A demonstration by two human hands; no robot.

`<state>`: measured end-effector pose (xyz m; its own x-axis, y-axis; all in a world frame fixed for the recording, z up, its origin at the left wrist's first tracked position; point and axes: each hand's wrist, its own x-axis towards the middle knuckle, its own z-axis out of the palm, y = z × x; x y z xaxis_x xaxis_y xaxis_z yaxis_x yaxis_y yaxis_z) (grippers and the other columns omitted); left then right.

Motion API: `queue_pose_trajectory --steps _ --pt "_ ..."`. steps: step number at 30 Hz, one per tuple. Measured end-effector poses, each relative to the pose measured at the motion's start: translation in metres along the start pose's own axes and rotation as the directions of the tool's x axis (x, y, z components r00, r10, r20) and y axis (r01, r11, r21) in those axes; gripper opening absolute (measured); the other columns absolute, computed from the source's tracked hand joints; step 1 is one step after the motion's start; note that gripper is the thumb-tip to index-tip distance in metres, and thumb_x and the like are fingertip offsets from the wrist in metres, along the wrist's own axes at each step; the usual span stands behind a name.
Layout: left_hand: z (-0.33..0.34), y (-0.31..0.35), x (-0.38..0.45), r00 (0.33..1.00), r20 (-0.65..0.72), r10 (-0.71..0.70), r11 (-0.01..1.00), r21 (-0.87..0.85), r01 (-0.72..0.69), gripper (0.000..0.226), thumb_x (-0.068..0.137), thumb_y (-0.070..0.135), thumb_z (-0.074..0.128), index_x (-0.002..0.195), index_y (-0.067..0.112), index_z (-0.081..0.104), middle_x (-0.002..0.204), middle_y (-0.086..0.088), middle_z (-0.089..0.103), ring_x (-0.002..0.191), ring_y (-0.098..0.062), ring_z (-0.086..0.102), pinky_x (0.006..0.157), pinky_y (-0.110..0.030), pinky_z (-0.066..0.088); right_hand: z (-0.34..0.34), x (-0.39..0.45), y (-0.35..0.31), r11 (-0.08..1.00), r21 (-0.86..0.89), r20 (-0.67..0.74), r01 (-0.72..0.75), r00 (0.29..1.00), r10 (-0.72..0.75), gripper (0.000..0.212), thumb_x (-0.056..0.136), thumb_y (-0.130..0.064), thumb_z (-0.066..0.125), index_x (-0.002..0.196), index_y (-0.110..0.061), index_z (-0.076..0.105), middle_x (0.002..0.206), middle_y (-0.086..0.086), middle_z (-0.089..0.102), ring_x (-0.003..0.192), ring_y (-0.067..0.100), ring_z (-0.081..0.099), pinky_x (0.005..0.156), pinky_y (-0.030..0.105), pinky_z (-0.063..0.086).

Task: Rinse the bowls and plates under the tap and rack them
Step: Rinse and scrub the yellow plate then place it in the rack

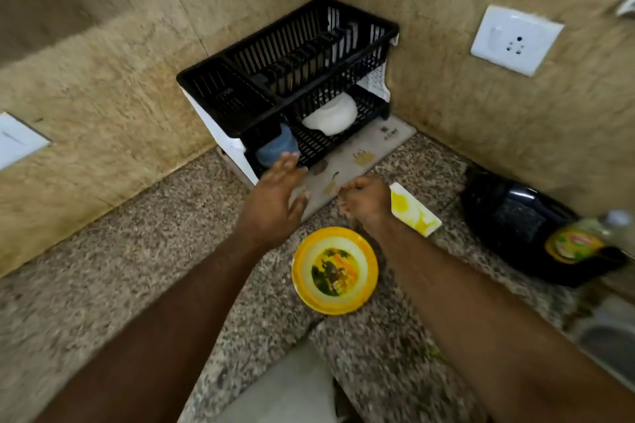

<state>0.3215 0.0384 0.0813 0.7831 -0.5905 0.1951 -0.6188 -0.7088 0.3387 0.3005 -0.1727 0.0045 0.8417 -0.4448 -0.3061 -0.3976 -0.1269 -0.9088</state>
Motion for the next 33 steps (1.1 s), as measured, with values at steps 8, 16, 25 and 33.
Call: queue_pose_trajectory --steps 8,16,25,33 --pt "0.063 0.040 -0.080 0.898 0.269 -0.349 0.926 -0.048 0.374 0.068 0.091 0.047 0.055 0.141 0.001 0.055 0.139 -0.025 0.059 0.130 -0.043 0.055 0.107 -0.046 0.045 -0.036 -0.082 0.035 0.805 -0.591 -0.053 -0.059 0.998 0.034 0.021 0.079 -0.033 0.070 0.077 -0.012 0.070 0.085 0.008 0.071 0.082 0.031 0.069 0.060 0.026 0.045" --pt "0.080 0.054 -0.100 0.707 0.259 -0.658 0.722 -0.051 0.690 0.061 0.096 0.036 0.065 0.144 0.004 0.046 0.127 -0.024 0.066 0.117 -0.043 0.062 0.095 -0.042 0.049 -0.041 -0.095 0.071 0.848 -0.522 0.036 -0.089 0.991 0.127 0.003 0.068 -0.013 0.065 0.066 -0.015 0.063 0.072 0.011 0.068 0.075 0.034 0.070 0.058 0.032 0.054" --pt "0.094 0.147 -0.107 0.745 0.213 -0.632 0.679 -0.310 0.665 0.043 0.092 0.022 0.070 0.130 0.003 0.066 0.120 -0.018 0.072 0.112 -0.036 0.067 0.094 -0.038 0.050 -0.152 -0.156 0.113 0.940 -0.048 -0.170 -0.337 0.930 0.325 0.012 0.074 -0.005 0.067 0.074 -0.014 0.074 0.067 0.008 0.074 0.059 0.028 0.073 0.055 0.050 0.063" --pt "0.159 0.305 -0.113 0.832 0.440 -0.338 0.618 -0.564 0.548 0.024 0.083 0.033 0.075 0.073 0.012 0.072 0.068 -0.011 0.069 0.069 -0.034 0.068 0.067 -0.051 0.060 -0.336 -0.272 0.173 0.928 0.228 -0.355 -0.294 0.863 0.360 0.017 0.058 -0.007 0.064 0.073 -0.014 0.069 0.072 0.013 0.071 0.065 0.031 0.068 0.064 0.059 0.061"
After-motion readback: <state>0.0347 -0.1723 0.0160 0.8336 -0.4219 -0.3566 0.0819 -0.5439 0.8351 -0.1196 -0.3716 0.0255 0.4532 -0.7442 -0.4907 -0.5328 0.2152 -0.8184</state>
